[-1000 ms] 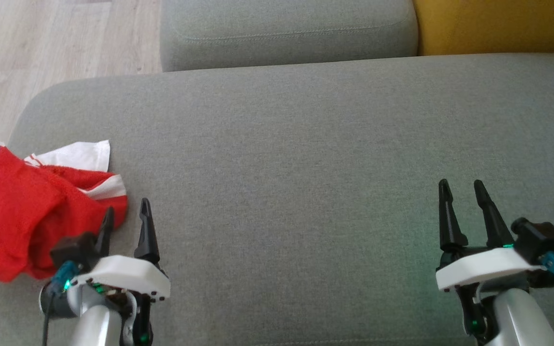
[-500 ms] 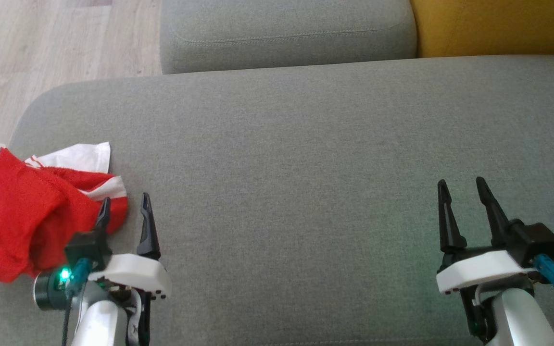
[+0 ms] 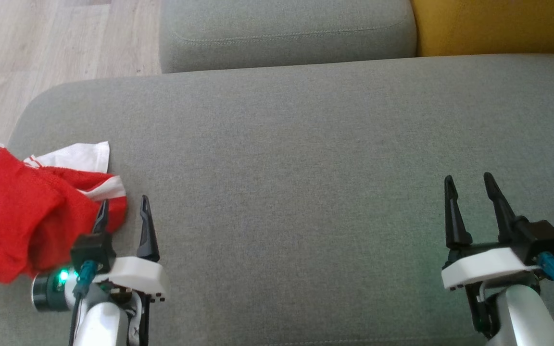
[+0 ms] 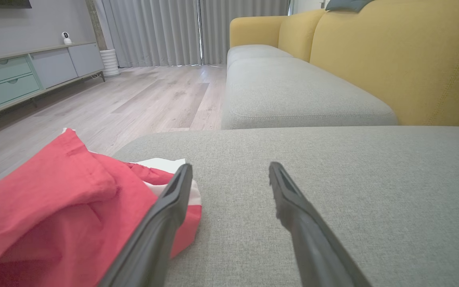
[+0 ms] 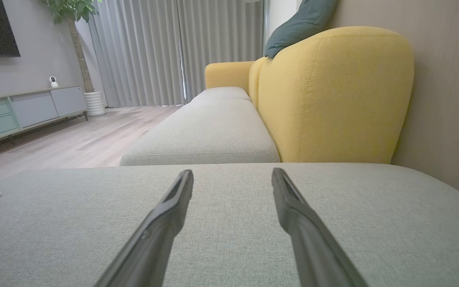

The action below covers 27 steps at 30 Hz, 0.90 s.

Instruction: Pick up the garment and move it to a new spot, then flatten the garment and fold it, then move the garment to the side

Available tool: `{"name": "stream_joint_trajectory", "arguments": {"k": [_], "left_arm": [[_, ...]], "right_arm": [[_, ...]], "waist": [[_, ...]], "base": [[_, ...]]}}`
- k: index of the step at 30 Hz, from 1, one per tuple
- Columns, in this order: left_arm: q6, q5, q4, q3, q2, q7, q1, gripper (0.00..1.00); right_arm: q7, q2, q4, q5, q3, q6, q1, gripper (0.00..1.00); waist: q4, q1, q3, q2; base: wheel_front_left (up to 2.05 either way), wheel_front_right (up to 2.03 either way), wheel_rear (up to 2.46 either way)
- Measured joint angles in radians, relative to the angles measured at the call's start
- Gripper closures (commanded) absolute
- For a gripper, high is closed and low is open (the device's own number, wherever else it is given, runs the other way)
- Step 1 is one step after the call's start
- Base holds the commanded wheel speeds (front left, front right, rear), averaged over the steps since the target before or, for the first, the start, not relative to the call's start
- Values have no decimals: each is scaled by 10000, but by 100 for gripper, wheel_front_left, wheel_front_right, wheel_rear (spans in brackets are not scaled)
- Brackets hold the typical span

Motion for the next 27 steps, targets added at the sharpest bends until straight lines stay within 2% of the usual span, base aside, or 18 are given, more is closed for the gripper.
{"name": "stream_joint_trajectory", "arguments": {"k": [15,27], "left_arm": [[-6,-10,52,17,-4,0,-2,0],[-19,-178,117,27,-10,-2,-288,0]], "right_arm": [[0,0,-92,15,44,0,2,0],[-27,2,-98,265,215,0,1,0]], "waist": [[214,0,27,0],[1087,0,45,0]], "base": [[0,0,0],[0,0,0]]}}
